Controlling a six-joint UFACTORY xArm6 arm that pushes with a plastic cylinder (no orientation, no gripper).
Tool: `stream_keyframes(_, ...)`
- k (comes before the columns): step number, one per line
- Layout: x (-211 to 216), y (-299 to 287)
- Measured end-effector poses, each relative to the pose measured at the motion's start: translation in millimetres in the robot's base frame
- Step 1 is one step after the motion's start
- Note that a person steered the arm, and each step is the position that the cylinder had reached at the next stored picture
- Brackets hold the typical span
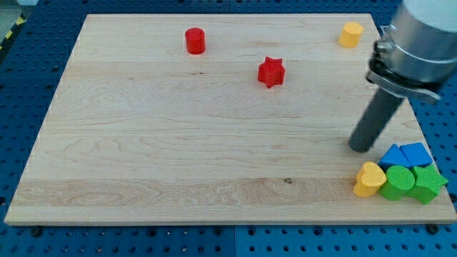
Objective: Push red star to the left of blue triangle
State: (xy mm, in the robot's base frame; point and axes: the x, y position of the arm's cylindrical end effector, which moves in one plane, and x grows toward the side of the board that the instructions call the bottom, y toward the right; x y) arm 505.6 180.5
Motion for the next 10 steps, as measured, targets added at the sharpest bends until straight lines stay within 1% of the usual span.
stream_keyframes(1,-32,-21)
stream_keyframes(2,-54,-54)
stream_keyframes(3,-72,-102)
stream_keyframes(5,-149,-171)
stream_keyframes(6,-185,-182)
stream_keyframes(7,-189,-148)
stream_keyframes(8,-177,-126)
stream_keyframes(10,-149,-125)
